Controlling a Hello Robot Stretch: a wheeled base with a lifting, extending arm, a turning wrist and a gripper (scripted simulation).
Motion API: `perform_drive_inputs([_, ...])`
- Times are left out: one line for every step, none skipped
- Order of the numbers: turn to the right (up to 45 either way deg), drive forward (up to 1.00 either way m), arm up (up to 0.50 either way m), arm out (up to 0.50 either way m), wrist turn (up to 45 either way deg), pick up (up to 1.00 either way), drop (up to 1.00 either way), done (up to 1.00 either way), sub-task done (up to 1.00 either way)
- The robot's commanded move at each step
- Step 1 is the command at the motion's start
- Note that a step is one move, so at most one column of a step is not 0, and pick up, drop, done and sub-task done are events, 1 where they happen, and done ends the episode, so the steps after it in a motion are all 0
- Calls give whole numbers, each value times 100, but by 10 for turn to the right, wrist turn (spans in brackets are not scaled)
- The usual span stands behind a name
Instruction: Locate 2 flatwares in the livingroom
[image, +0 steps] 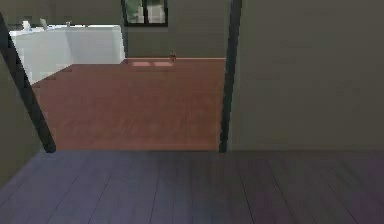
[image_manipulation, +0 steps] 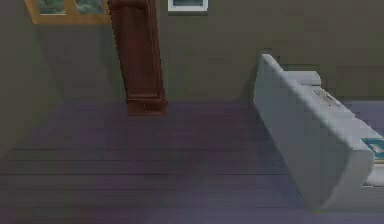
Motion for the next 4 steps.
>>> perform_drive_inputs([-450,0,0,0,0,0,0,0,0])
perform_drive_inputs([-450,0,0,0,0,0,0,0,0])
perform_drive_inputs([-450,0,0,0,0,0,0,0,0])
perform_drive_inputs([-150,0,0,0,0,0,0,0,0])
